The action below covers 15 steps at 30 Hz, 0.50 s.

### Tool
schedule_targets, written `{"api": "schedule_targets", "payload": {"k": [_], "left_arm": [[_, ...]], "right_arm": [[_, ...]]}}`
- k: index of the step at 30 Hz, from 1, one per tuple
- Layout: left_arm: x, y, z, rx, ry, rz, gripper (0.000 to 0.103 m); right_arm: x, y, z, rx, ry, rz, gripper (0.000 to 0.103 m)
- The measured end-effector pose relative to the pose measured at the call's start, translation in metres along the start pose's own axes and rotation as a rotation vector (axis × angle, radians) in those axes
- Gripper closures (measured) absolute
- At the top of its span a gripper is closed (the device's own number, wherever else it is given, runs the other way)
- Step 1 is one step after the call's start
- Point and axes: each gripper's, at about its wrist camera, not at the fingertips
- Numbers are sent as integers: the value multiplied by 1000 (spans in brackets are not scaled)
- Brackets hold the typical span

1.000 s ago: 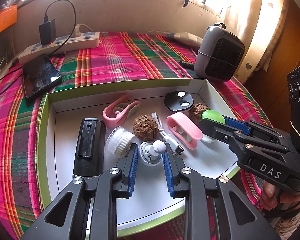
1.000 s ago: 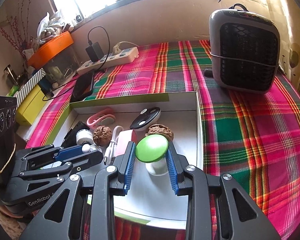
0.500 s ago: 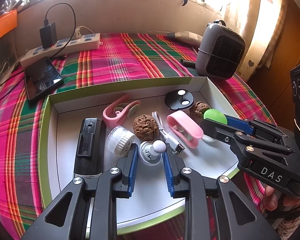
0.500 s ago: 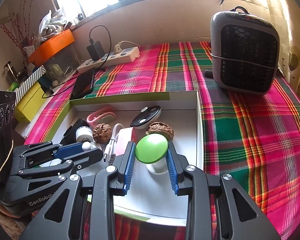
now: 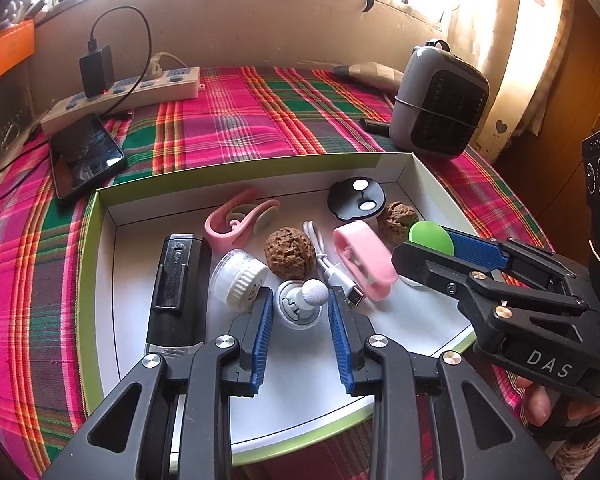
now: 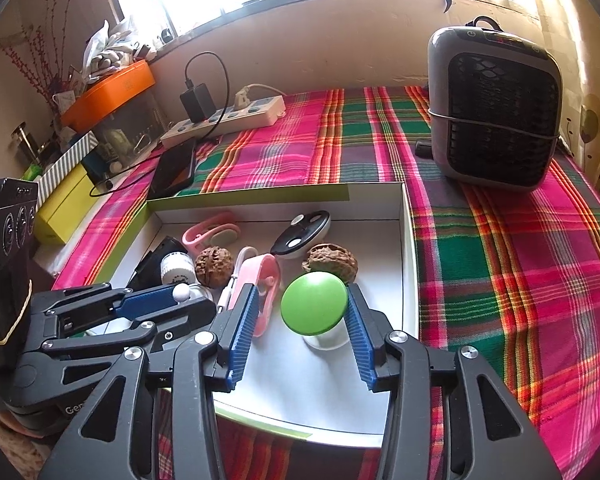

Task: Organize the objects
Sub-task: 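Open the right gripper to release the green mushroom while the left gripper releases the white knob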

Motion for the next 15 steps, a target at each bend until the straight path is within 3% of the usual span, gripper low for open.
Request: {"api": "schedule_targets", "payload": {"k": [15], "left_arm": [[1,-4,-6,-18,31,-8,69]], "right_arm": [[1,-1,-6,-16,-19,0,56]]}}
Point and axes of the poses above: each gripper's, at about its wrist camera, not at the fingertips, and z roughly the way its jaws point, x to its left, y to its top, and after that the axes turned 7 degrees about x, right-handed
